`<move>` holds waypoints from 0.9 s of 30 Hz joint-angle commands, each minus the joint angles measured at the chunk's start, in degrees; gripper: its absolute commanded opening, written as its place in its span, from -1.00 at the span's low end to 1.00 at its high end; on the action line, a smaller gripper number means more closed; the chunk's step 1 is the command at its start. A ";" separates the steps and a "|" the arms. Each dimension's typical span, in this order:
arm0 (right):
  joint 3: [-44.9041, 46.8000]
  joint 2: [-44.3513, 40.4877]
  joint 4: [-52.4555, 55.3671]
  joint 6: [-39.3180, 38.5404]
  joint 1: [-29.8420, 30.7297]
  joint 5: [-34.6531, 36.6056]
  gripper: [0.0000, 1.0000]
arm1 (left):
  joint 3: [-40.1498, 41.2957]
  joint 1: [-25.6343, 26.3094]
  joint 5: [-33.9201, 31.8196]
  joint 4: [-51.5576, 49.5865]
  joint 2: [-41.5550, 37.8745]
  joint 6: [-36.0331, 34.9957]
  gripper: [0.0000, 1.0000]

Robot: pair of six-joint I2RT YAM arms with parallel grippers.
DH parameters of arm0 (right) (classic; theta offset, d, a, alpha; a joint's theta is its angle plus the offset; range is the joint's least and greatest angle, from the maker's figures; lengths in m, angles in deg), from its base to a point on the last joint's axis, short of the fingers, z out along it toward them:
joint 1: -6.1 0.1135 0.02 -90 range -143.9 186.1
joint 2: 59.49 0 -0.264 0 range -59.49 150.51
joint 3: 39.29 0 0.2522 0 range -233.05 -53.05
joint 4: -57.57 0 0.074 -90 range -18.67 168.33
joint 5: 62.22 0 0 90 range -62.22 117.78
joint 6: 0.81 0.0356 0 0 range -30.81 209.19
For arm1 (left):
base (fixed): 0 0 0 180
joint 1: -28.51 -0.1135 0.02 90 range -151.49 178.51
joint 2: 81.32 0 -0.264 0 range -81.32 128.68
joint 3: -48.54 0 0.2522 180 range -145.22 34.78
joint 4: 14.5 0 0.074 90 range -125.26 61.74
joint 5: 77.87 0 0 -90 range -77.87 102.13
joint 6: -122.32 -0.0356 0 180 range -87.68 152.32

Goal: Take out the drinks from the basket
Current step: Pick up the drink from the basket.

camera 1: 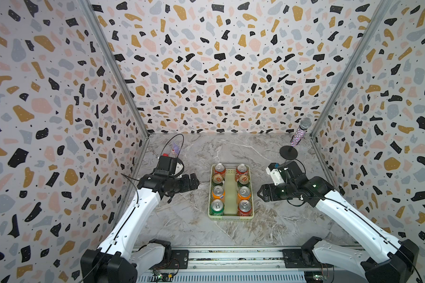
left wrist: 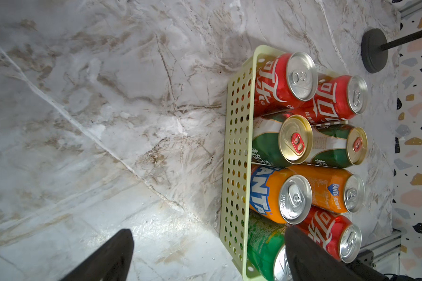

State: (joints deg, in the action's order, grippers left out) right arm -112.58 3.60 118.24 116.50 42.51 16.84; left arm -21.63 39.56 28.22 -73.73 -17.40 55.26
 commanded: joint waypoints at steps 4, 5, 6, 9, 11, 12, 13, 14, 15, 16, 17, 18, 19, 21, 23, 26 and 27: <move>-3.48 3.25 1.78 4.60 9.12 7.10 0.62 | -0.90 0.29 1.68 -0.29 1.98 -2.48 1.00; -3.61 4.05 1.31 5.06 10.32 7.45 0.62 | -0.88 0.29 1.92 -0.27 2.13 -2.37 1.00; -3.88 4.70 0.94 5.56 11.27 7.97 0.62 | -0.82 0.29 1.84 -0.29 2.11 -2.20 1.00; -4.88 7.21 0.52 6.51 14.62 10.13 0.62 | -0.22 0.29 1.40 -0.32 1.67 -2.01 1.00; -5.35 8.83 0.54 6.78 16.14 11.21 0.62 | 0.71 0.29 1.18 -0.25 1.29 -1.89 1.00; -5.53 9.71 0.50 6.95 16.80 11.69 0.62 | 1.21 0.29 0.96 -0.26 0.96 -1.72 1.00; -5.60 10.66 0.45 6.97 17.38 12.26 0.62 | 1.86 0.29 0.86 -0.25 0.73 -1.43 1.00; -5.69 11.38 0.29 6.97 17.67 12.63 0.62 | 2.32 0.29 0.86 -0.32 0.62 -1.26 1.00; -5.76 12.05 0.37 7.00 18.01 13.17 0.62 | 2.74 0.33 0.94 -0.24 0.38 -0.83 1.00; -5.78 12.69 0.37 7.14 18.32 13.70 0.62 | 3.14 0.28 0.93 -0.24 0.13 -0.51 1.00; -5.86 13.27 0.22 7.18 18.64 14.07 0.62 | 3.48 0.32 0.87 -0.32 -0.09 0.01 1.00; -5.88 13.58 -0.08 7.32 18.85 14.35 0.62 | 3.67 0.38 0.57 -0.25 -0.33 0.36 1.00; -5.87 14.02 -0.44 7.43 19.18 14.58 0.62 | 3.97 0.38 0.19 -0.29 -0.59 0.61 1.00; -6.03 14.87 -1.58 7.51 19.64 14.63 0.62 | 4.35 0.38 -1.30 -0.25 -0.99 0.55 1.00; -6.80 16.21 -1.52 7.45 19.96 14.93 0.61 | 4.50 0.38 -2.74 -0.28 -1.08 0.55 1.00; -7.68 18.08 -1.06 7.21 20.50 15.93 0.61 | 4.20 0.38 -2.24 -0.30 -0.48 0.26 1.00; -7.79 18.56 -1.10 7.23 20.69 16.04 0.61 | 4.19 0.38 -1.98 -0.32 -0.29 0.23 1.00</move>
State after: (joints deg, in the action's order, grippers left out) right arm -117.87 21.35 116.89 123.28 62.57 30.76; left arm -17.69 39.56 26.98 -74.17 -17.62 55.50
